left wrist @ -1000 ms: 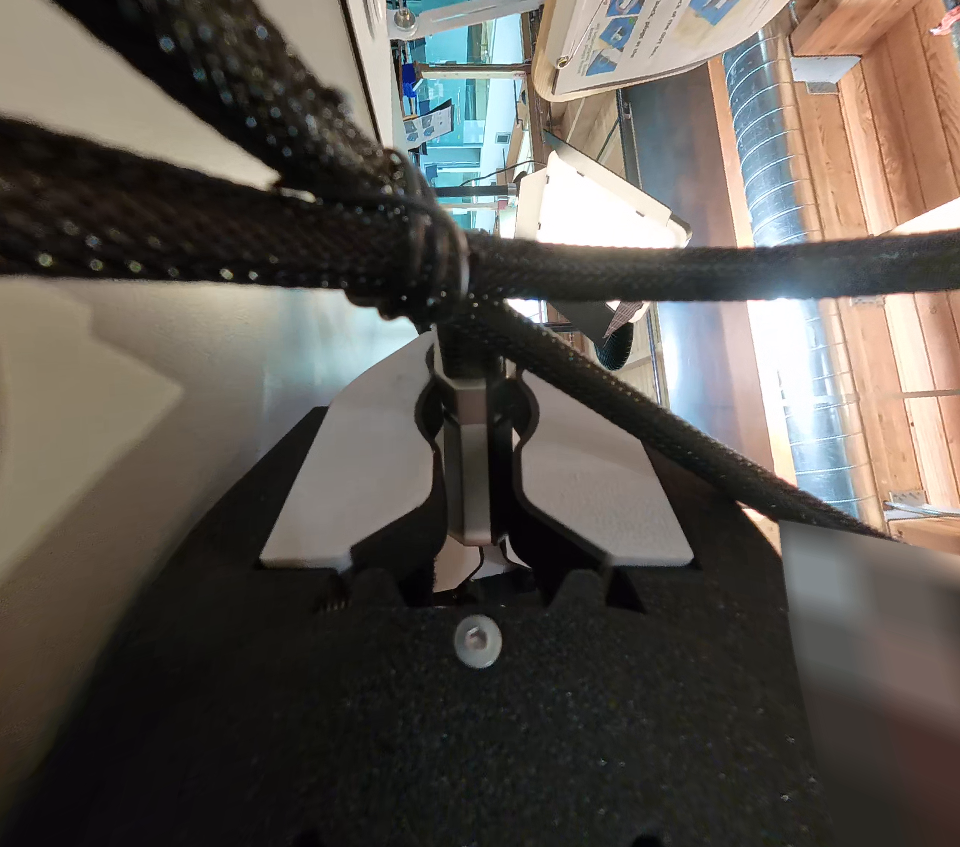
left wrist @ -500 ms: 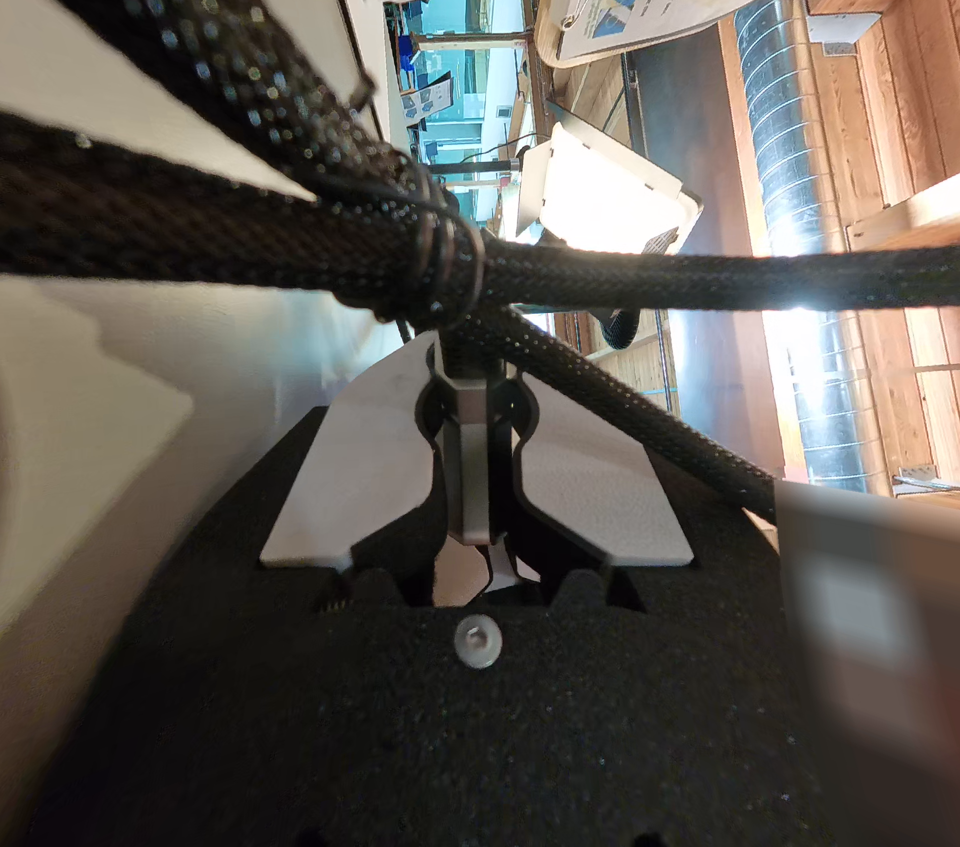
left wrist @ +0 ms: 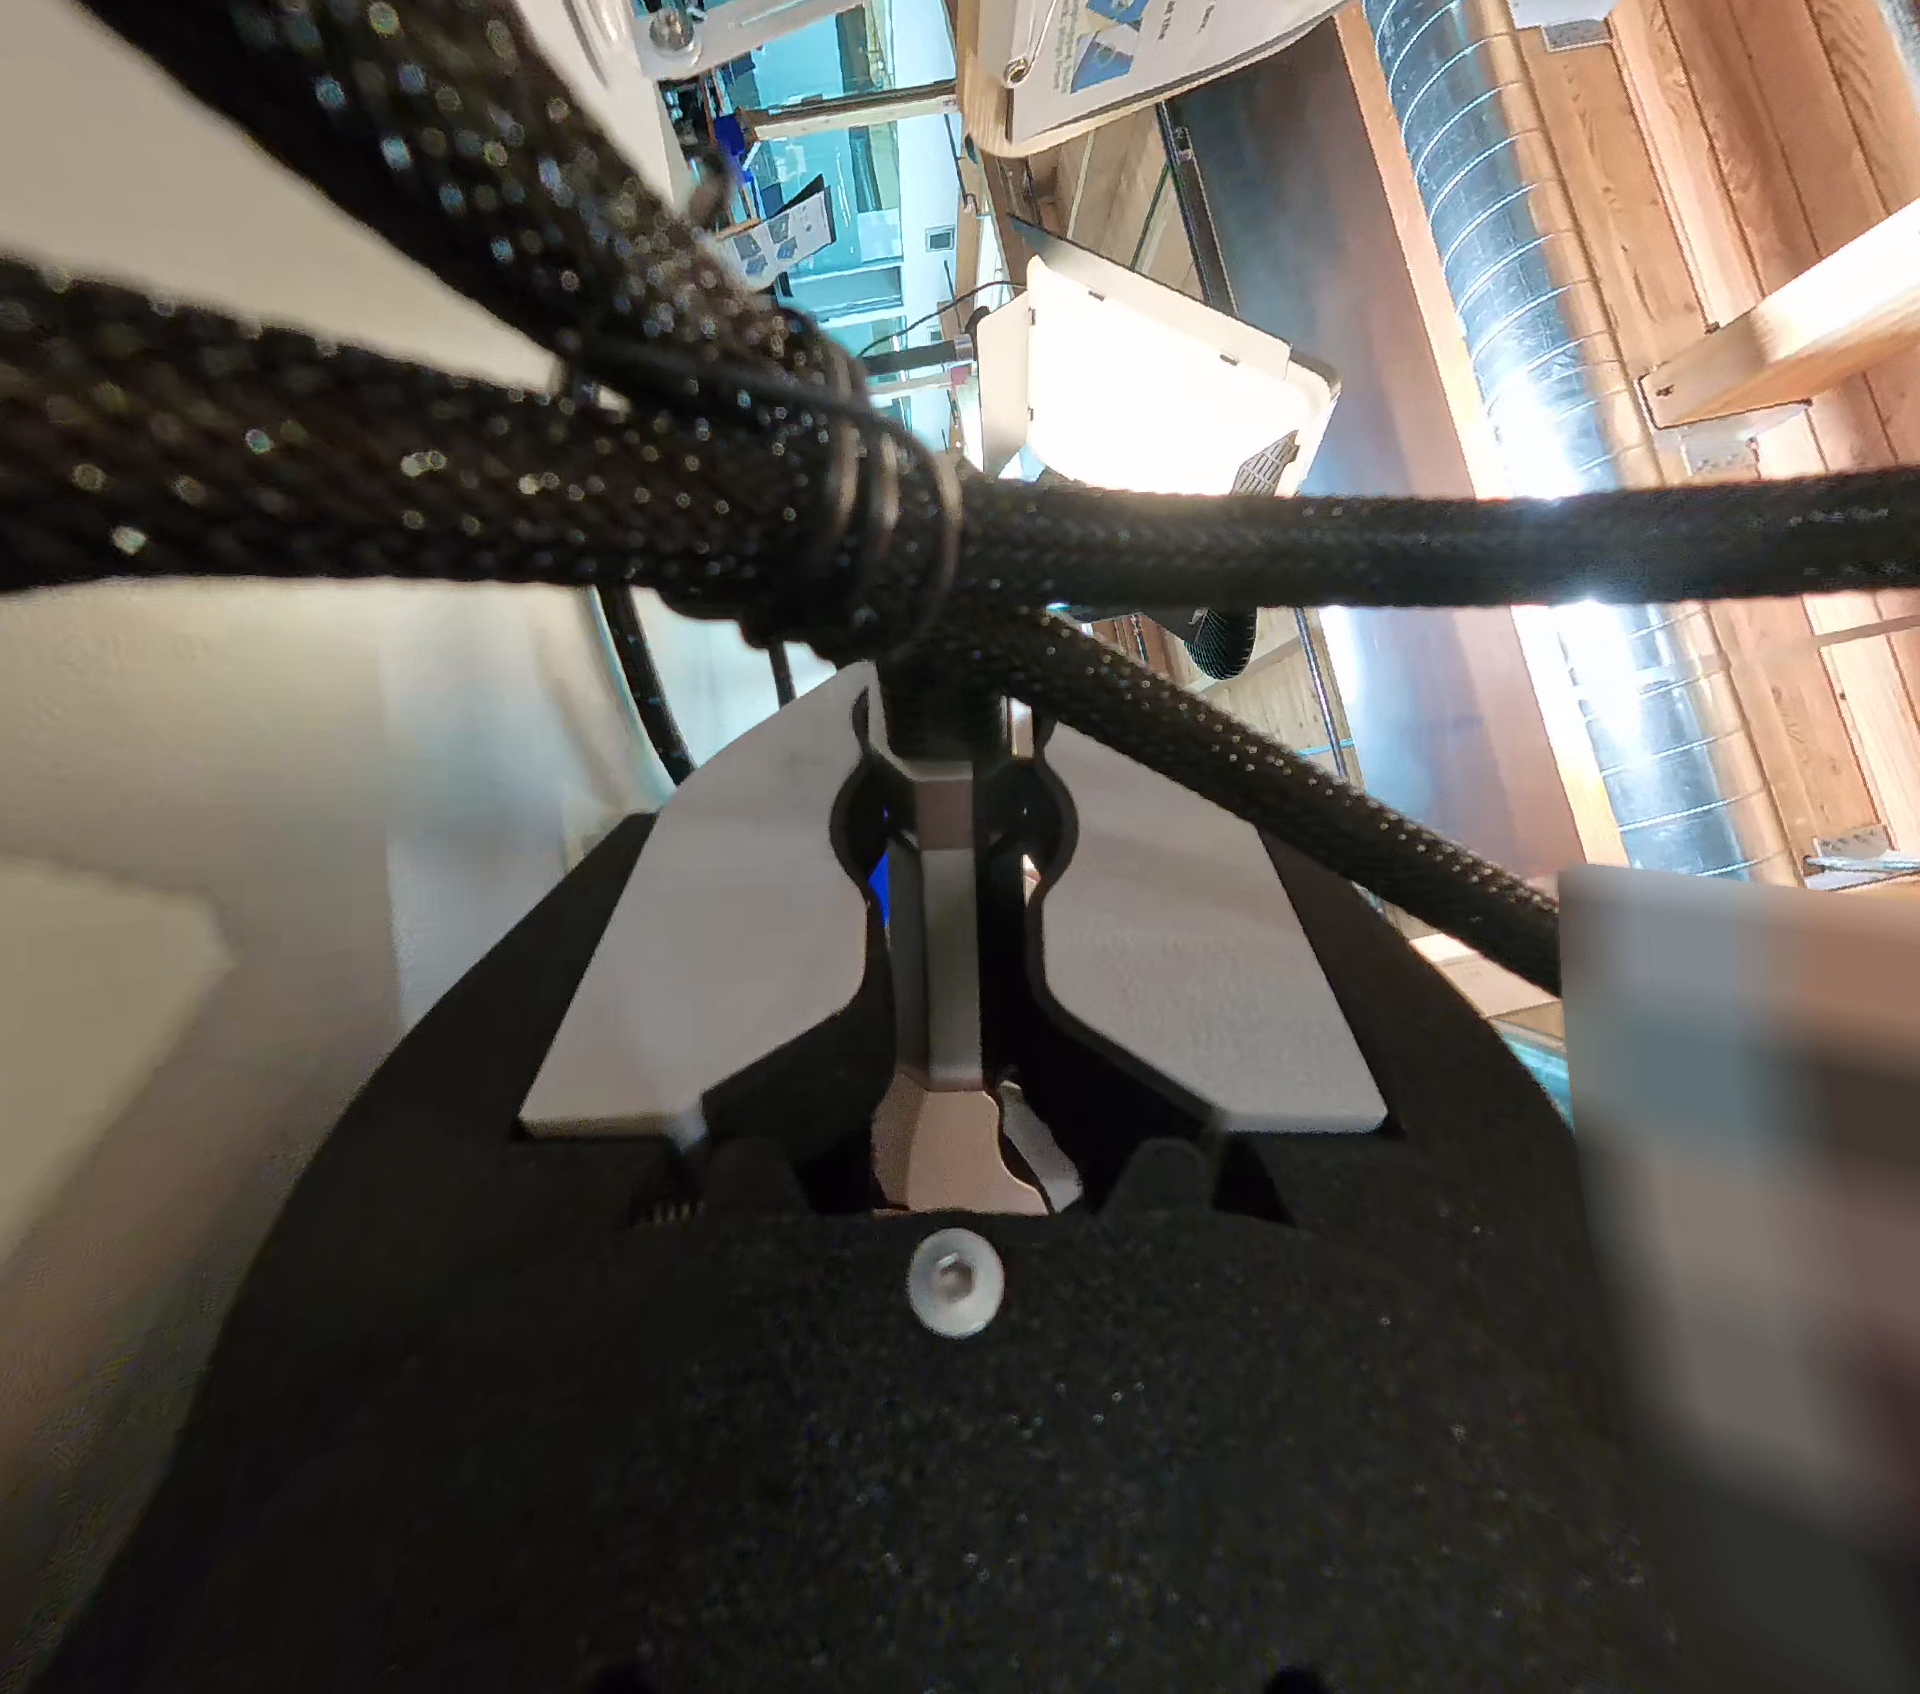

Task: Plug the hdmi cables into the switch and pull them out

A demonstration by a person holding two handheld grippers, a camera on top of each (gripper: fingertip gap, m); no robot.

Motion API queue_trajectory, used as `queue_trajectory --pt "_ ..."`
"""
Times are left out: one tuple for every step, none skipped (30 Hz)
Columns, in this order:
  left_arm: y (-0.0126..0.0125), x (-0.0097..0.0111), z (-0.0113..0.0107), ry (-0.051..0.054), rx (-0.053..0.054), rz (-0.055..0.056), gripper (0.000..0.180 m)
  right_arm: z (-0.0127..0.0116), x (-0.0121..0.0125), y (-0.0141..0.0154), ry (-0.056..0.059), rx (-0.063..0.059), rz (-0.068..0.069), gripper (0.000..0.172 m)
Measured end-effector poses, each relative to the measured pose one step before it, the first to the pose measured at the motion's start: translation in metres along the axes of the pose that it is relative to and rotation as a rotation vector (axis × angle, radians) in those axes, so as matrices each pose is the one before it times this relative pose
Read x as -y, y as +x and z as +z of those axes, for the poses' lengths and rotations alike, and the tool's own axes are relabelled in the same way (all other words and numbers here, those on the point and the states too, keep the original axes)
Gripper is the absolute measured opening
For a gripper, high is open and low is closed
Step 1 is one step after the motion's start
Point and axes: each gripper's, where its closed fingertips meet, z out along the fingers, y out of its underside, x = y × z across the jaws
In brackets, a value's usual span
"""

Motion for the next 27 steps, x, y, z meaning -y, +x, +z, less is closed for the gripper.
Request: queue_trajectory --pt "0.00024 0.00184 -0.00038 0.0072 0.0043 0.0136 0.022 -0.00097 0.00133 0.00005 0.0126 0.0142 0.0425 0.015" --pt "0.00063 0.00206 -0.00039 0.0085 0.0021 0.0150 0.022 -0.00065 0.00032 -0.00022 0.0087 0.0188 0.0497 0.015" --pt "0.00120 0.00258 -0.00047 0.0108 -0.0016 0.0180 0.022 -0.00046 -0.00080 0.00008 0.0029 0.0220 0.0591 0.015" --pt "0.00169 0.00340 -0.00066 0.0152 -0.0046 0.0215 0.022 -0.00033 -0.00122 0.00079 -0.0006 0.0237 0.0700 0.015" --pt "0.00183 0.00434 -0.00100 0.0212 -0.0043 0.0250 0.022 -0.00076 -0.00106 0.00146 -0.0046 0.0247 0.0825 0.015" --pt "0.00178 0.00483 -0.00125 0.0226 -0.0038 0.0263 0.022 -0.00146 -0.00014 0.00172 -0.0065 0.0280 0.0980 0.015" --pt "0.00175 0.00509 -0.00125 0.0233 -0.0053 0.0261 0.022 -0.00203 0.00075 0.00137 -0.0083 0.0339 0.1218 0.015" --pt "0.00158 0.00508 -0.00140 0.0224 -0.0057 0.0233 0.023 -0.00228 0.00077 0.00055 -0.0134 0.0432 0.1474 0.015" --pt "0.00135 0.00476 -0.00134 0.0206 -0.0054 0.0197 0.023 -0.00176 -0.00030 0.00005 -0.0199 0.0461 0.1562 0.015" --pt "0.00137 0.00392 -0.00111 0.0161 -0.0083 0.0152 0.023 -0.00040 -0.00182 -0.00023 -0.0266 0.0466 0.1436 0.016" --pt "0.00139 0.00314 -0.00086 0.0102 -0.0093 0.0101 0.023 0.00082 -0.00361 0.00023 -0.0359 0.0436 0.1287 0.021" --pt "0.00080 0.00242 -0.00075 0.0051 -0.0057 0.0072 0.022 0.00134 -0.00339 0.00126 -0.0343 0.0387 0.1081 0.026" --pt "-0.00012 0.00200 -0.00059 0.0018 0.0003 0.0047 0.022 0.00117 -0.00190 0.00164 -0.0246 0.0360 0.0720 0.030" --pt "-0.00076 0.00125 -0.00068 -0.0013 0.0031 0.0018 0.022 0.00079 -0.00128 0.00349 -0.0211 0.0197 0.0208 0.033" --pt "-0.00043 0.00085 -0.00051 -0.0010 0.0003 -0.0022 0.022 0.00056 -0.00203 0.00736 -0.0272 -0.0122 -0.0299 0.039" --pt "0.00055 0.00008 -0.00006 -0.0009 -0.0064 -0.0032 0.022 0.00074 -0.00339 0.00865 -0.0329 -0.0245 -0.0586 0.046" --pt "0.00081 -0.00062 0.00022 -0.0030 -0.0083 -0.0030 0.022 0.00077 -0.00453 0.00647 -0.0330 -0.0108 -0.0594 0.053" --pt "0.00043 -0.00084 0.00058 -0.0051 -0.0046 -0.0005 0.022 0.00074 -0.00590 0.00526 -0.0318 -0.0082 -0.0437 0.056" --pt "0.00000 -0.00084 0.00075 -0.0057 -0.0004 0.0012 0.022 0.00096 -0.00506 0.00569 -0.0197 -0.0187 -0.0281 0.060" --pt "-0.00015 -0.00066 0.00074 -0.0047 -0.0003 0.0018 0.022 0.00159 -0.00289 0.00516 -0.0051 -0.0253 -0.0205 0.060" --pt "0.00056 -0.00032 0.00055 -0.0019 -0.0043 0.0022 0.022 0.00236 -0.00180 0.00482 -0.0064 -0.0324 -0.0214 0.058" --pt "0.00079 -0.00009 0.00048 0.0001 -0.0054 0.0020 0.022 0.00327 -0.00065 0.00317 -0.0114 -0.0301 -0.0232 0.057" --pt "0.00014 -0.00012 0.00056 -0.0004 -0.0031 0.0000 0.022 0.00345 0.00085 -0.00073 -0.0131 -0.0105 -0.0174 0.054" --pt "-0.00008 -0.00021 0.00048 -0.0023 -0.0017 -0.0019 0.022 0.00405 0.00181 -0.00408 -0.0114 0.0073 -0.0108 0.052" --pt "-0.00007 0.00003 0.00028 -0.0020 -0.0024 -0.0024 0.022 0.00576 -0.00092 -0.00617 -0.0234 0.0147 -0.0120 0.050" --pt "0.00006 0.00045 -0.00009 0.0008 -0.0035 -0.0018 0.022 0.00775 -0.00622 -0.00689 -0.0521 0.0178 -0.0250 0.047" --pt "0.00025 0.00075 -0.00020 0.0023 -0.0039 -0.0001 0.022 0.00414 -0.00134 -0.00519 -0.0253 0.0186 -0.0206 0.035"
